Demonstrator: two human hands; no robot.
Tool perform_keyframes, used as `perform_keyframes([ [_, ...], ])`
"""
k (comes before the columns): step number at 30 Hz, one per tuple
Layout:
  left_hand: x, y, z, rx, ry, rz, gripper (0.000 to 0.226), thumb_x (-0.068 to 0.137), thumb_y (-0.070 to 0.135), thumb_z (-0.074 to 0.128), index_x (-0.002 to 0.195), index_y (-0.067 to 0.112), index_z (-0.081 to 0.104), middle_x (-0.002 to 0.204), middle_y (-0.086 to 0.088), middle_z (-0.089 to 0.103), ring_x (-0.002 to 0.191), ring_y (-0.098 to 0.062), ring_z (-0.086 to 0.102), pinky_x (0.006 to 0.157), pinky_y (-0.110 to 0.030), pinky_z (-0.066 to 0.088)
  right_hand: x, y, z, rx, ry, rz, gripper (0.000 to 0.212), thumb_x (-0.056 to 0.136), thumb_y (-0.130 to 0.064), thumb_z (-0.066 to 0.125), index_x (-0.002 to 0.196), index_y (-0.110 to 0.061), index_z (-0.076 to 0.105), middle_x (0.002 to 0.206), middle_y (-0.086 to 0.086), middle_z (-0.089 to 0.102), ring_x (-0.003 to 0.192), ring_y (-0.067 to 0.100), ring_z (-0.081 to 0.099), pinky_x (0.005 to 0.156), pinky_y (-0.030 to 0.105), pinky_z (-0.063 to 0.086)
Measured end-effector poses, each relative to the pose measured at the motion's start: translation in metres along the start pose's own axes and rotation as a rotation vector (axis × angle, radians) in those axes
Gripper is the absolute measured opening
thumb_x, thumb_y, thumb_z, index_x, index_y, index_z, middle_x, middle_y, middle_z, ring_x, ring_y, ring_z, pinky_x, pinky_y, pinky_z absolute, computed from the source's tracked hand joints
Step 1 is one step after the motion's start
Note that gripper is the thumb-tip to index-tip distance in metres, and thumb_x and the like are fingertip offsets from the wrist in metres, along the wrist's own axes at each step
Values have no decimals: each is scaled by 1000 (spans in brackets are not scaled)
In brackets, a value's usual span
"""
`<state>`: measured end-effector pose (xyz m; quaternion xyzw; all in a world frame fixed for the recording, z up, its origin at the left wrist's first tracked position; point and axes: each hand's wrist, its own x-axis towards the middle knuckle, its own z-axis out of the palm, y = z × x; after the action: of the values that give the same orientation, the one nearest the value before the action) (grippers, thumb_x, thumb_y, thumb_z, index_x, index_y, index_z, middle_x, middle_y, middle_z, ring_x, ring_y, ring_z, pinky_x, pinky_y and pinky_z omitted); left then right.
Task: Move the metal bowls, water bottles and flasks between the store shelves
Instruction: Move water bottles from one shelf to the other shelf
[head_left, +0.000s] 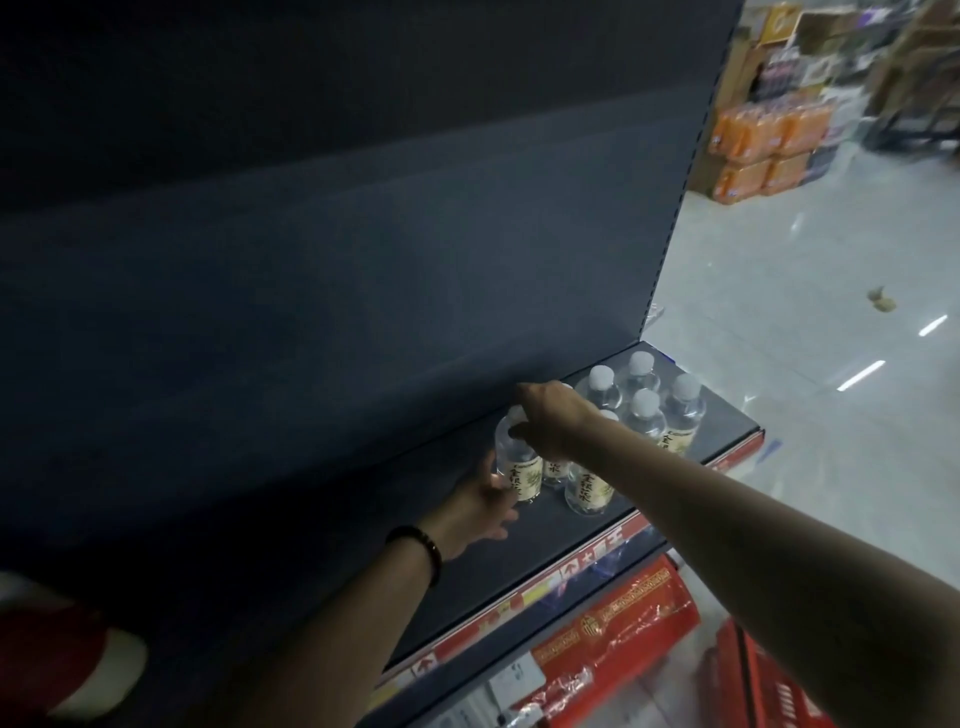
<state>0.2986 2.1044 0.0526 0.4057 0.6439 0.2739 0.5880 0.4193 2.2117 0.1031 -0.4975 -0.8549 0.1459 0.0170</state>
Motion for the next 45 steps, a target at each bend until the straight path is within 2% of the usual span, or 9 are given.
perform_keyframes([
  [5,0,-1,-2,46,52,14,65,111,15,52,166,31,23,145,-8,59,111,-23,66,98,-50,61,-7,-3,-2,-49,-6,-15,49,98,-37,73,134,-9,57,123,17,71,115,37,69,88,46,59],
  [9,-12,0,-5,78,21,-37,77,110,22,55,171,26,9,145,-2,57,116,-22,63,103,-47,55,-23,-11,-20,-141,42,-28,47,101,-43,68,130,-9,52,117,17,70,108,40,70,74,41,53],
  [13,-38,-11,-31,448,128,54,60,106,28,62,161,21,40,152,-3,58,134,-22,60,115,-40,50,-40,-44,-36,-182,102,-115,44,99,-36,64,134,-14,48,122,13,67,110,41,70,78,43,52],
  [17,-83,-36,-84,564,313,158,41,105,28,68,144,20,60,127,-1,73,108,-11,68,106,-38,56,-42,-107,-27,-139,33,-290,51,104,-46,56,143,-14,48,134,14,62,121,39,66,90,44,53],
  [24,-215,-78,-176,785,668,181,20,99,32,74,117,25,75,104,8,79,92,-6,73,88,-37,63,-81,-211,20,-86,-34,-495,52,105,-44,54,149,-18,44,135,14,58,122,37,62,97,46,57],
  [31,-386,-147,-236,975,850,-32,41,90,58,48,117,33,66,107,2,76,99,-22,75,85,-38,61,-147,-367,57,3,-74,-710,41,106,-44,52,139,-20,51,136,10,56,124,31,55,96,48,54],
  [37,-544,-245,-286,915,1011,-151,27,97,51,62,120,37,68,121,8,73,116,-22,70,89,-35,58,-230,-534,97,-29,-58,-854,34,100,-48,58,123,-24,55,124,8,64,111,34,65,89,43,55],
  [42,-651,-328,-323,842,1048,-261,23,99,51,60,114,34,64,119,10,66,113,-20,66,79,-32,49,-293,-656,138,-32,-98,-939,43,100,-54,60,134,-28,55,135,2,58,127,27,57,102,41,51],
  [45,-701,-367,-343,775,1076,-300,19,99,53,61,101,34,59,113,9,66,109,-20,67,79,-35,52,-321,-715,161,-35,-167,-989,50,102,-54,58,144,-28,51,139,-1,55,133,24,52,105,40,49],
])
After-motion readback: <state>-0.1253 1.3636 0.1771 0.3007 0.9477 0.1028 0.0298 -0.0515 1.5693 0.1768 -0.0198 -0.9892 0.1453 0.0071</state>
